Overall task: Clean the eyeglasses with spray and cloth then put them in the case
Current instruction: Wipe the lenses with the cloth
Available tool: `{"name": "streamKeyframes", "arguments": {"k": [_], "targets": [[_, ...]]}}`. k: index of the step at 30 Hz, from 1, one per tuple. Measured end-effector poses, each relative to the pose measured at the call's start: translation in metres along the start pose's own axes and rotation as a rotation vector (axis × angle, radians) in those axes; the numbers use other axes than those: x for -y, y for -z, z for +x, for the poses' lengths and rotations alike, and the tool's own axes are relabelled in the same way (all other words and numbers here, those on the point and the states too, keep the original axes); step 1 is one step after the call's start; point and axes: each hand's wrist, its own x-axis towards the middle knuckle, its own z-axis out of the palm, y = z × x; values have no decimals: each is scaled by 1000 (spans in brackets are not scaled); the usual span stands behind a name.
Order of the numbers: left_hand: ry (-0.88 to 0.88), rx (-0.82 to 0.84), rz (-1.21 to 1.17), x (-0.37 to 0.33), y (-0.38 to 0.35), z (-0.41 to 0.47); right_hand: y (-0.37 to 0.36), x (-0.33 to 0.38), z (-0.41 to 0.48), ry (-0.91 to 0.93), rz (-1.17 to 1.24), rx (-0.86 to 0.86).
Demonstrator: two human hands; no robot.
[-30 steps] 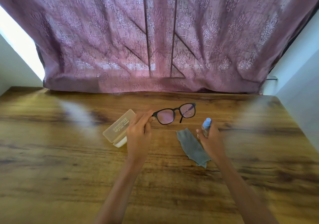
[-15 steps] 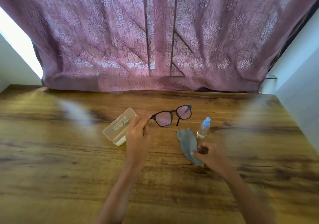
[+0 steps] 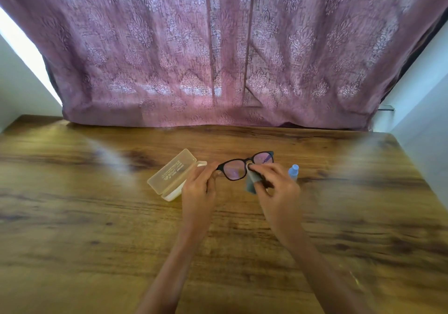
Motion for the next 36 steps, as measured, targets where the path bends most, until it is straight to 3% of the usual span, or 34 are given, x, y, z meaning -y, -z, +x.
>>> {"name": "streamKeyframes", "arguments": {"k": [4, 11, 18, 27, 36], "targets": [[19, 14, 2, -3, -1, 1, -4, 3, -6, 193, -220, 31], [37, 59, -17, -9, 1, 5, -10, 23, -12, 255, -292, 183], [55, 40, -2, -9, 0, 7, -10, 23, -3, 78, -265, 104], [22, 70, -38, -11, 1, 4, -21, 23, -5, 235, -322, 194], [61, 35, -30, -10, 1, 6, -16, 13, -3, 175, -367, 109]]}}
